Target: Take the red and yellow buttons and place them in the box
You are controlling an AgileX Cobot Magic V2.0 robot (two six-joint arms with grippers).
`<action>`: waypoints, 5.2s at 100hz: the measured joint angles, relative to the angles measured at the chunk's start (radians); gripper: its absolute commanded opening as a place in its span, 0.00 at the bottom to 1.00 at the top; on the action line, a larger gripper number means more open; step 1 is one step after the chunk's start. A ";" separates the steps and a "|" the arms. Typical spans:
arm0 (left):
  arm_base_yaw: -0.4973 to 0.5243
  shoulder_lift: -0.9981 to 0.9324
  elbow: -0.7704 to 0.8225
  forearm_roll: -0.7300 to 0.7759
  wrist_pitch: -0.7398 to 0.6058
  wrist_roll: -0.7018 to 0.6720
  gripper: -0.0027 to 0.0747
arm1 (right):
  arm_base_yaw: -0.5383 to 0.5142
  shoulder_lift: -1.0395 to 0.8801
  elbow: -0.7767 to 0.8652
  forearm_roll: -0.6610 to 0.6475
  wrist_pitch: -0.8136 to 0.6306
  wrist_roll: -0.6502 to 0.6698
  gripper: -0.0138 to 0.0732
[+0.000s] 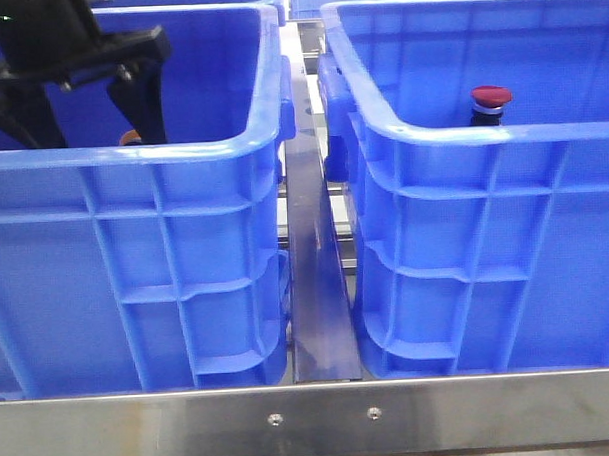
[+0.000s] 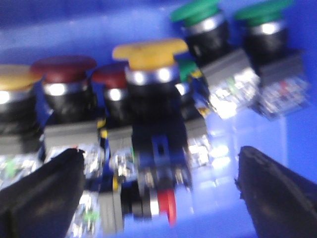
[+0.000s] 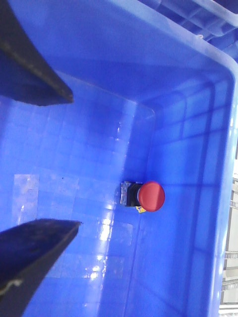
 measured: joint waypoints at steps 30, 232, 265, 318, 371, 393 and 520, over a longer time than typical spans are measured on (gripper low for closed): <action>0.000 0.037 0.000 -0.029 -0.033 -0.002 0.42 | 0.000 0.000 0.000 0.000 0.000 0.000 0.74; -0.443 -0.451 0.202 0.026 -0.165 0.126 0.09 | 0.249 0.217 -0.386 0.338 0.476 -0.004 0.88; -0.443 -0.451 0.202 0.026 -0.165 0.141 0.09 | 0.280 0.364 -0.443 0.385 0.428 -0.004 0.88; -0.443 -0.449 0.202 0.026 -0.167 0.141 0.09 | 0.286 0.447 -0.463 0.503 0.406 -0.004 0.36; -0.443 -0.449 0.202 0.026 -0.169 0.141 0.77 | 0.286 0.450 -0.463 0.493 0.412 -0.008 0.34; -0.443 -0.449 0.202 0.026 -0.169 0.141 0.77 | 0.284 0.444 -0.469 0.435 0.388 -0.022 0.34; -0.443 -0.452 0.202 0.026 -0.159 0.141 0.77 | -0.145 0.409 -0.210 0.044 -0.197 -0.034 0.33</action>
